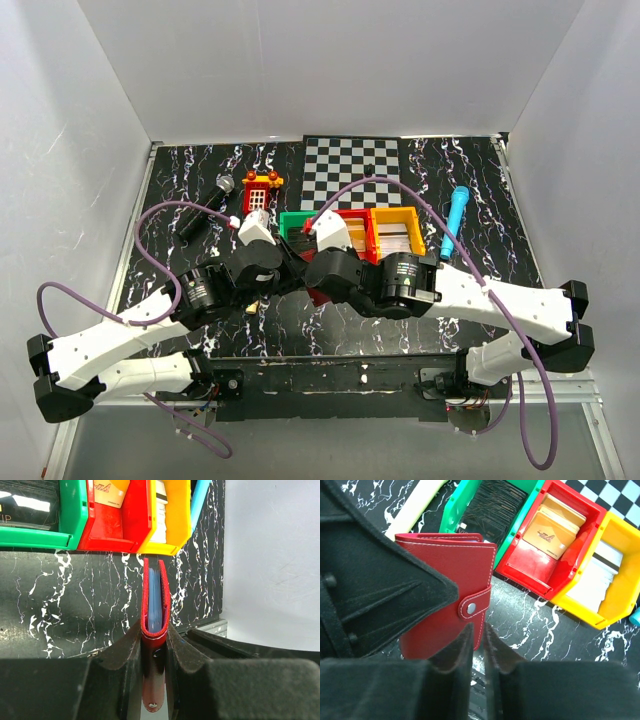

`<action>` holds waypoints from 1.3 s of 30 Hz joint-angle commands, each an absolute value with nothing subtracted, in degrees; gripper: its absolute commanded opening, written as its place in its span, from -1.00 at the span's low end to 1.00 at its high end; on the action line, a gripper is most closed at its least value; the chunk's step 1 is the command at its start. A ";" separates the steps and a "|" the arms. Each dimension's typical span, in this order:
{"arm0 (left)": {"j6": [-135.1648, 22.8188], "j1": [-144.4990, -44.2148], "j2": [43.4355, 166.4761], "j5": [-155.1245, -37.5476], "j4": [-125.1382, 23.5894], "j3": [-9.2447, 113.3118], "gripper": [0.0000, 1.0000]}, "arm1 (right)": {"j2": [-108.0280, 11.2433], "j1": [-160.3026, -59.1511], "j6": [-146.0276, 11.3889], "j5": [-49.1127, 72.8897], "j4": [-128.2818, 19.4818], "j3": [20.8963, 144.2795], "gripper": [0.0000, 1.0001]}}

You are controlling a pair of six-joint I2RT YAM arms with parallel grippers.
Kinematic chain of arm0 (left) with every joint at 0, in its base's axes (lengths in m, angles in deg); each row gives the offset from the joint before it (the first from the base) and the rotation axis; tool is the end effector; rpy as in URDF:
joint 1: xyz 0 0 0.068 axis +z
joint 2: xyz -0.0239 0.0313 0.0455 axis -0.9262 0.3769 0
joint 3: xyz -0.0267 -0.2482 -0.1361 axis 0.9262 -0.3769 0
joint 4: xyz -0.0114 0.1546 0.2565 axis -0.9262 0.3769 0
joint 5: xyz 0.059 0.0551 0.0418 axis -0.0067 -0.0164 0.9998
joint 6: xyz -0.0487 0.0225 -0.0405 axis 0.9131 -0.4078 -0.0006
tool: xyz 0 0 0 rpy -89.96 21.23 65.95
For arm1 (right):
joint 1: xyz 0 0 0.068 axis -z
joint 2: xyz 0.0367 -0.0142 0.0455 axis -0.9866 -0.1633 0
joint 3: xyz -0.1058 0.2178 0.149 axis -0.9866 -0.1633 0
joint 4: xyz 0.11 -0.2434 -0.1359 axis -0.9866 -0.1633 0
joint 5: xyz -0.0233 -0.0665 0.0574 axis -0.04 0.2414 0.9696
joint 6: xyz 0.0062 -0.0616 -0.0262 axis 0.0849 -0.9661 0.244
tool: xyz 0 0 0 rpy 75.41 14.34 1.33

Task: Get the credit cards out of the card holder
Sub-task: Open the card holder at the center of the board.

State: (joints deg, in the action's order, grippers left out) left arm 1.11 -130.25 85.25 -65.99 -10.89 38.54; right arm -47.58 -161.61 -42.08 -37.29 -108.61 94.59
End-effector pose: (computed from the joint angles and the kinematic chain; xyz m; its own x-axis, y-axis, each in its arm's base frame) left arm 0.1329 -0.2103 0.3455 -0.7278 -0.4734 -0.4963 -0.0022 0.7252 -0.6885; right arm 0.0861 0.3164 0.3975 -0.4527 -0.3194 -0.8325 -0.5062 0.8607 -0.0550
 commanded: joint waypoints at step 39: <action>0.36 -130.52 84.83 -69.00 -12.11 43.50 -1.00 | -54.32 -161.37 -43.99 -40.31 -112.87 100.56 -0.65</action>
State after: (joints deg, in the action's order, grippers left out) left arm 0.26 -130.23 86.24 -66.75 -9.21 40.38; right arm -53.79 -161.79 -44.09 -38.41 -111.93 98.81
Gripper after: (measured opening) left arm 0.163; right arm 0.216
